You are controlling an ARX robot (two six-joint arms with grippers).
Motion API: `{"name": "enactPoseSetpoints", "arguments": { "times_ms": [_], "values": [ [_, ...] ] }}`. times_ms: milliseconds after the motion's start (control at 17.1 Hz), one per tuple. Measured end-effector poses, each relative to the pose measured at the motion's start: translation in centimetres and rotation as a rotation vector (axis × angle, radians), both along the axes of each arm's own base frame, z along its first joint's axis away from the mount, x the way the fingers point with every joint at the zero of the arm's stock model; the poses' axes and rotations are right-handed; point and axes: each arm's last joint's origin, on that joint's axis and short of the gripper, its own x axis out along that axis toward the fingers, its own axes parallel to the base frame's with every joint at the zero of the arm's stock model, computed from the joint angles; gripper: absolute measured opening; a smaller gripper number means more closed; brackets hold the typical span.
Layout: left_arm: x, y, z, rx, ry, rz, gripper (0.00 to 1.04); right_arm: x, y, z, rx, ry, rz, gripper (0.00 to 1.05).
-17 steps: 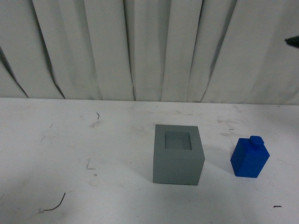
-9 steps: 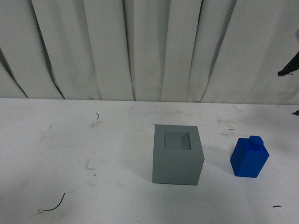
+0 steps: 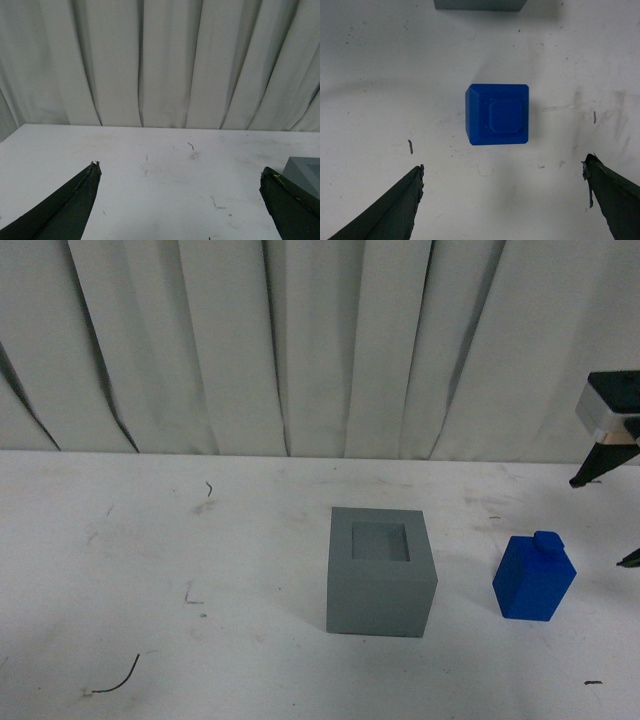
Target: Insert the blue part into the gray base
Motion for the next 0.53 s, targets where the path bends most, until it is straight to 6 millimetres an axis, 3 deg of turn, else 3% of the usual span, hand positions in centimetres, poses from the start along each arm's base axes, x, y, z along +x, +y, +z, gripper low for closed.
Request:
{"name": "enactPoseSetpoints", "arguments": {
  "times_ms": [527],
  "values": [
    [0.0,0.0,0.0,0.0,0.0,0.0,0.98,1.1,1.1,-4.4,-0.021,0.06,-0.002,0.98]
  ]
}}
